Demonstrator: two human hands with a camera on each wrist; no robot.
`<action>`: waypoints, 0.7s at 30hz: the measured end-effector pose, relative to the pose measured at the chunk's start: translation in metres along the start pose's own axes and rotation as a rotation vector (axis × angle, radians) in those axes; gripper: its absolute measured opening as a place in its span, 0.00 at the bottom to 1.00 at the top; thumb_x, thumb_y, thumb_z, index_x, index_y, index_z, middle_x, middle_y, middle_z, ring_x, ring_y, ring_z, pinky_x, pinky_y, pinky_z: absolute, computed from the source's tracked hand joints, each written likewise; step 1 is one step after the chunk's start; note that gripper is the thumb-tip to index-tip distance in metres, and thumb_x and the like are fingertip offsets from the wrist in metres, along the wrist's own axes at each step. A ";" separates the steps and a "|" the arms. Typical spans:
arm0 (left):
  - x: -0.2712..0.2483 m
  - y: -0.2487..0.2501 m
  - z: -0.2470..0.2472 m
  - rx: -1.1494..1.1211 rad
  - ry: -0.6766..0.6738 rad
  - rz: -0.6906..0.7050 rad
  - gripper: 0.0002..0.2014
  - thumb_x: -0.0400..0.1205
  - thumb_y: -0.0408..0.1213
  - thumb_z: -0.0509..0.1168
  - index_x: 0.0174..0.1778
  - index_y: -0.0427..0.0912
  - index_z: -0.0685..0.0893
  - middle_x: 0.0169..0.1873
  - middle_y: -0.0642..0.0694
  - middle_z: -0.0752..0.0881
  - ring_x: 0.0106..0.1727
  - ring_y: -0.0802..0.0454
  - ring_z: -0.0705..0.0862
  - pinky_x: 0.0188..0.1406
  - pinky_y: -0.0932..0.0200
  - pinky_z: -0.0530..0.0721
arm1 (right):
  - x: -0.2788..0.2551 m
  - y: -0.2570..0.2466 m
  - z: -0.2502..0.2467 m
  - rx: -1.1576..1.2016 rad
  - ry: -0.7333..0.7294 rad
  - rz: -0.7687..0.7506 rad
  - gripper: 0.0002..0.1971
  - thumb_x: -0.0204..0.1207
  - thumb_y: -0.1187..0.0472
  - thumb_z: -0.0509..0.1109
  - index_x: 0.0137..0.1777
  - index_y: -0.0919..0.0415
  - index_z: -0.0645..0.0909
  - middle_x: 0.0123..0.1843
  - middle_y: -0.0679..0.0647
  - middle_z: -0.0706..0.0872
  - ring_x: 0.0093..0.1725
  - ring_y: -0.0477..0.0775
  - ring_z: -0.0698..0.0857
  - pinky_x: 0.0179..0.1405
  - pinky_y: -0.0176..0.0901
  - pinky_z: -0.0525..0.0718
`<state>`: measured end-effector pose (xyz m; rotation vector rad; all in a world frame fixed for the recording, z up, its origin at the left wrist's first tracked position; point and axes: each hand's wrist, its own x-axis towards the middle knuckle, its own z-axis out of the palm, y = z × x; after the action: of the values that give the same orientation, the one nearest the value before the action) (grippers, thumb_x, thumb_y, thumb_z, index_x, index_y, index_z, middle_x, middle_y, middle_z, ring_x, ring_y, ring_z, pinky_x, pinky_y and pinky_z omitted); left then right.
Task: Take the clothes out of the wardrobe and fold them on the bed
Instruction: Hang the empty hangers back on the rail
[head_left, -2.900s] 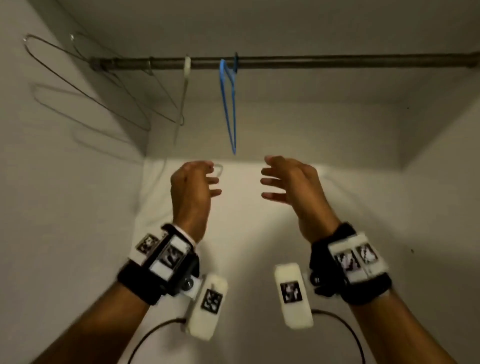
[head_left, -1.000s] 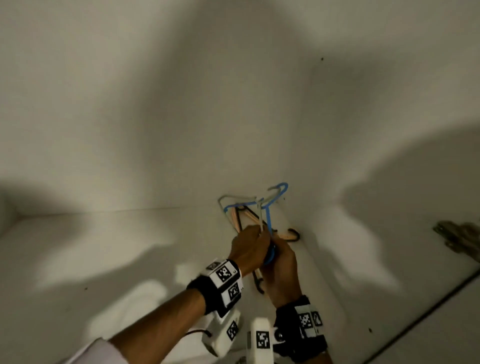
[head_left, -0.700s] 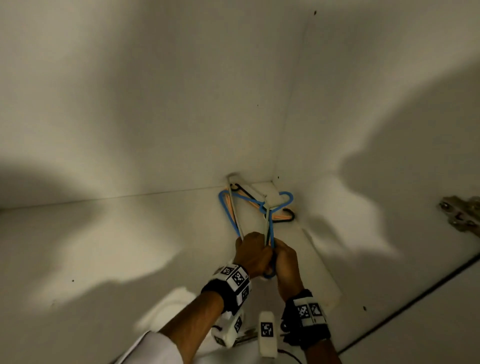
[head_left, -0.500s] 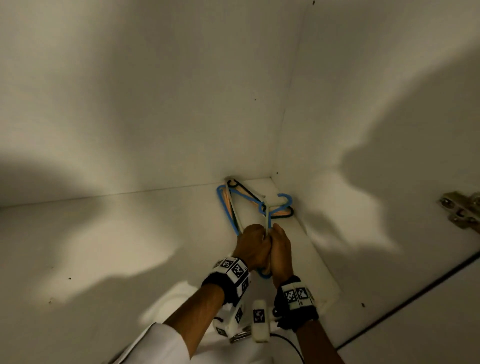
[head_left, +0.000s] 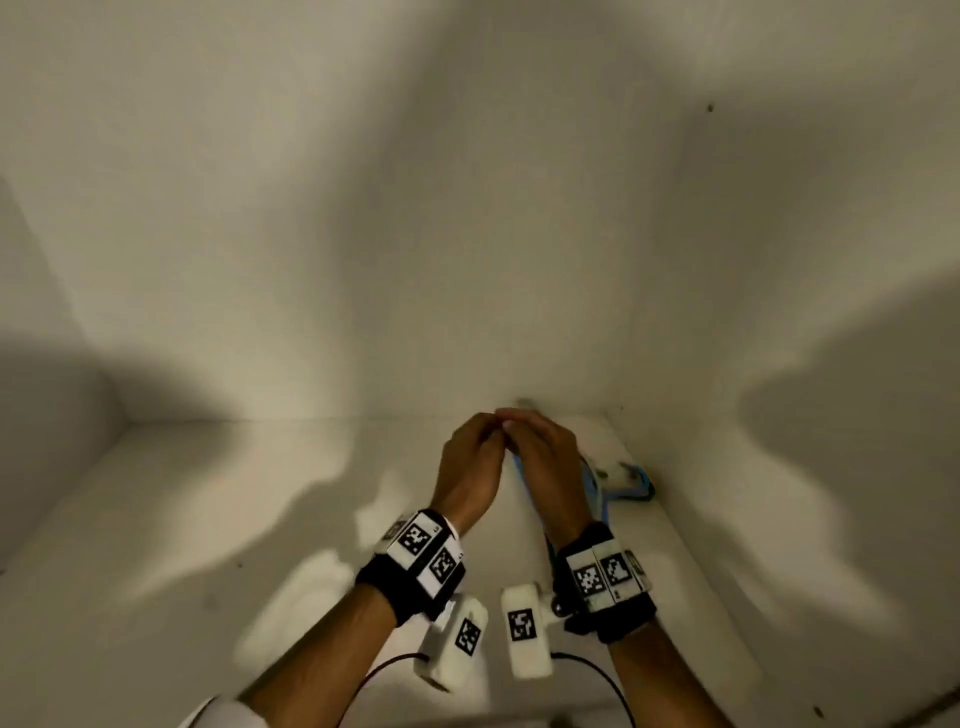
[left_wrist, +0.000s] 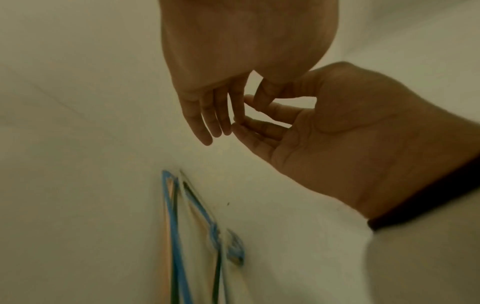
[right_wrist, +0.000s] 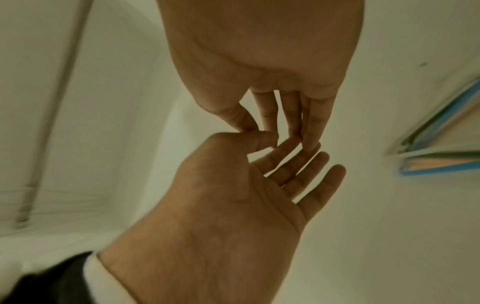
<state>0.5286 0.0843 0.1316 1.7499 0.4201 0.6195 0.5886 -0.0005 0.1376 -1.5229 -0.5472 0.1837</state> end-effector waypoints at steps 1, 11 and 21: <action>0.006 0.019 -0.028 -0.039 0.058 0.023 0.17 0.80 0.46 0.57 0.54 0.49 0.89 0.49 0.52 0.92 0.53 0.55 0.89 0.56 0.44 0.89 | 0.007 -0.025 0.021 0.006 -0.062 -0.049 0.11 0.84 0.66 0.67 0.55 0.58 0.92 0.52 0.53 0.95 0.56 0.51 0.92 0.63 0.52 0.87; -0.014 0.230 -0.320 0.029 0.465 0.341 0.14 0.89 0.37 0.58 0.56 0.39 0.90 0.49 0.45 0.93 0.53 0.46 0.91 0.54 0.41 0.92 | 0.012 -0.298 0.230 0.099 -0.576 -0.526 0.11 0.84 0.54 0.69 0.58 0.52 0.92 0.56 0.44 0.93 0.60 0.44 0.90 0.70 0.57 0.86; -0.091 0.428 -0.487 -0.024 0.795 0.527 0.08 0.85 0.45 0.66 0.52 0.44 0.82 0.59 0.35 0.83 0.57 0.42 0.85 0.54 0.40 0.90 | -0.035 -0.520 0.328 0.258 -0.242 -0.848 0.23 0.82 0.45 0.69 0.72 0.57 0.82 0.68 0.54 0.88 0.67 0.56 0.85 0.70 0.54 0.82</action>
<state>0.1451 0.2969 0.6180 1.5330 0.4800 1.7080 0.2977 0.2453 0.6214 -0.9219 -1.2608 -0.2171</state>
